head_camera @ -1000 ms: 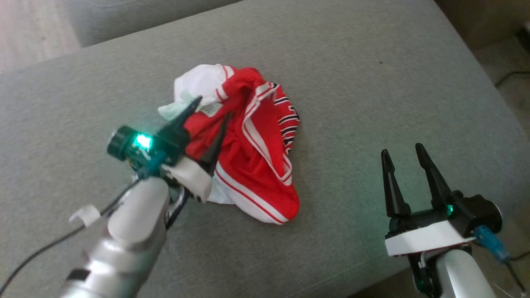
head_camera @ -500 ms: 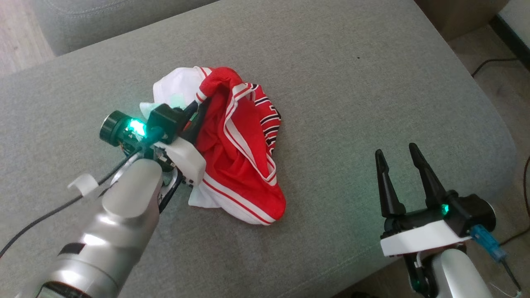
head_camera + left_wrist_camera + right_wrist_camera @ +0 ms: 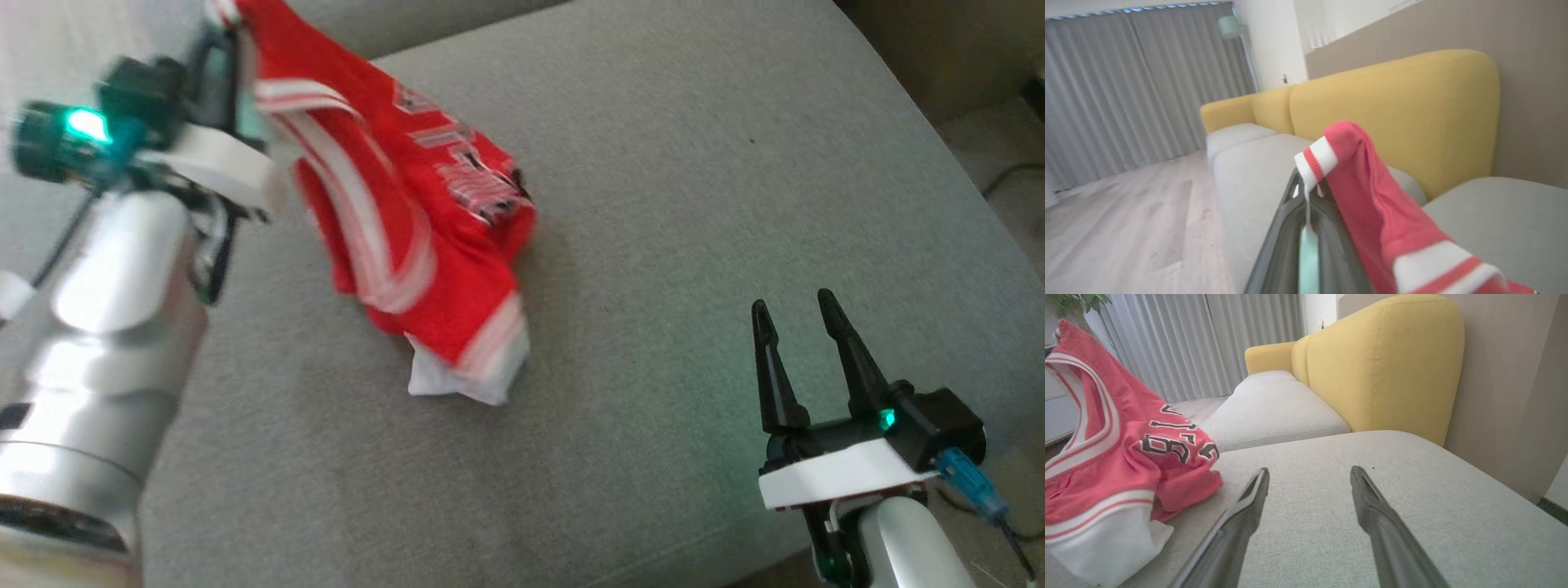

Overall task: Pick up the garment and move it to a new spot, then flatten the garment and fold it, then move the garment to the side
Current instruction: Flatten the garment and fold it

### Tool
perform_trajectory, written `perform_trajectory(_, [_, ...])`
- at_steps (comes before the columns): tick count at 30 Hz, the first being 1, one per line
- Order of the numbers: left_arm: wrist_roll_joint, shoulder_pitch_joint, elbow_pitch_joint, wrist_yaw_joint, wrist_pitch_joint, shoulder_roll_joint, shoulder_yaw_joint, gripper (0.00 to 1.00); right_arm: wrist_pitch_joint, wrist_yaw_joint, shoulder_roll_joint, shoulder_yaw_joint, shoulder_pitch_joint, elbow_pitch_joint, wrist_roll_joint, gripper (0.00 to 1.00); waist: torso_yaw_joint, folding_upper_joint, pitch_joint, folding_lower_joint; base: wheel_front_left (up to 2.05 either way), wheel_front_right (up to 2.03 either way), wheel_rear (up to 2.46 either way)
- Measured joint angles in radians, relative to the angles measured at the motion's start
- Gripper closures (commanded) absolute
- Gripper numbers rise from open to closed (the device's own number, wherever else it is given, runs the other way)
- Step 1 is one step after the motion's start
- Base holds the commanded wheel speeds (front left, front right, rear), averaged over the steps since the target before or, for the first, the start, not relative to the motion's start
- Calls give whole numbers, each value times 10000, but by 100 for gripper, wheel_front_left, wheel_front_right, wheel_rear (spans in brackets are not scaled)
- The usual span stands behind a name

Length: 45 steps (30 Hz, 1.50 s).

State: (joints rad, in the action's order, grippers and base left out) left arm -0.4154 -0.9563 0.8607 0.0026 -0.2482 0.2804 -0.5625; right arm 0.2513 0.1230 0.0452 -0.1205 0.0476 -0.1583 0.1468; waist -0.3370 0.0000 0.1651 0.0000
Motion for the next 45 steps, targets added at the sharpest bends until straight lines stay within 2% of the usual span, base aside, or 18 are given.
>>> perform_trajectory(7, [163, -237, -1064, 1080, 525, 698, 188, 100, -2, 0, 2, 15, -326, -127, -82, 0, 522, 0, -522, -1, 0, 0, 0])
perform_trajectory(15, [757, -598, -3279, 2554, 2130, 1536, 232, 100, -2, 0, 2, -226, -601, -226, -163, 0, 954, 0, -1110, -1, 0, 0, 0])
perform_trajectory(18, [825, -616, -4314, 2865, 2851, 1848, 244, 100, -2, 0, 2, -261, -611, -251, -163, 0, 987, 0, -1235, -2, 0, 0, 0])
perform_trajectory(20, [821, -490, -5055, 2894, 3363, 1981, 192, 100, 0, 0, 2, -263, -612, -255, -161, 0, 967, 0, -1250, -2, 0, 0, 0])
perform_trajectory(24, [711, 306, -6598, 3058, 4194, 1944, -153, 100, 0, 0, 2, -259, -611, -257, -150, 0, 930, 0, -1162, -1, 0, 0, 0])
perform_trajectory(28, [604, 1322, -7751, 3267, 4740, 1478, -807, 100, 0, 0, 2, -314, -598, -261, -121, 0, 810, 0, -1007, 0, 0, 0, 0])
perform_trajectory(32, [600, 1851, -8002, 3363, 5124, 635, -1732, 100, -2, 0, 4, -447, -511, -268, 81, 0, 569, 0, -797, 0, 0, 0, 0])
perform_trajectory(36, [604, 1889, -7373, 3275, 5212, -410, -2604, 100, 0, 0, 4, -763, -75, -207, 424, 0, 125, 0, -492, 0, 0, 0, 0])
perform_trajectory(39, [606, 1853, -6552, 3005, 5221, -1091, -3154, 100, -2, 0, 10, -1070, 291, -119, 830, 0, -352, 0, -208, 0, 0, 0, 0])
perform_trajectory(43, [656, 1652, -5503, 2637, 5049, -1678, -3661, 100, 0, 0, 12, -1327, 430, -48, 1319, 0, -1085, 0, 172, 1, 0, 0, 0])
perform_trajectory(45, [658, 1527, -5294, 2581, 4932, -1779, -3764, 100, 0, 0, 12, -1377, 428, -44, 1459, 0, -1272, 0, 269, 1, 0, 0, 0])
